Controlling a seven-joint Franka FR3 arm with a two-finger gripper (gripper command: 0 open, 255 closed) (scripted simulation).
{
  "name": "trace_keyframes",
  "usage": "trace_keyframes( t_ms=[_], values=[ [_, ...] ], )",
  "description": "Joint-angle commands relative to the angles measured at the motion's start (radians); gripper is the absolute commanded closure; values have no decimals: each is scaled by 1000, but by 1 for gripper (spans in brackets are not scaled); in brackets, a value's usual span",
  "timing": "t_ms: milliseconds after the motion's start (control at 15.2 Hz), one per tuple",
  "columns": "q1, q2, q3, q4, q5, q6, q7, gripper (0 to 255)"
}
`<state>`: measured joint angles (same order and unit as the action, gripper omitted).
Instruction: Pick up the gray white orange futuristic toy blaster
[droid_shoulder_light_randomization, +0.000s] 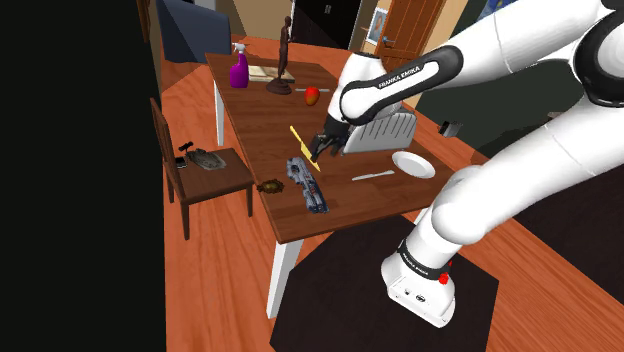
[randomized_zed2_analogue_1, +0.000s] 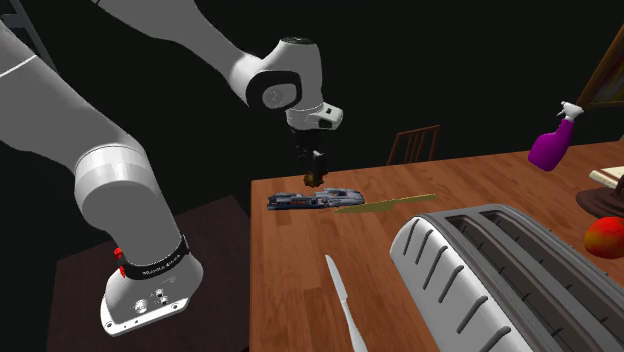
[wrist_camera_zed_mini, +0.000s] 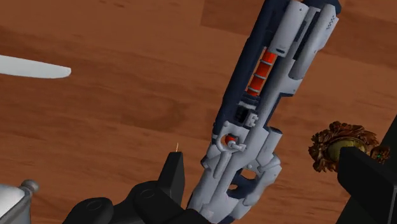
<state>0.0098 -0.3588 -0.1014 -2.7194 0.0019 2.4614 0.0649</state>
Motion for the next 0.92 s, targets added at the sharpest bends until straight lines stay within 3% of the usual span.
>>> trace_keyframes(
  t_ms=[0,264,858],
  values=[
    [13,75,-5,-12,24,88,-2,0],
    [49,254,-18,8,110,245,-37,0],
    [65,387,-14,8,203,375,-110,0]
  ],
)
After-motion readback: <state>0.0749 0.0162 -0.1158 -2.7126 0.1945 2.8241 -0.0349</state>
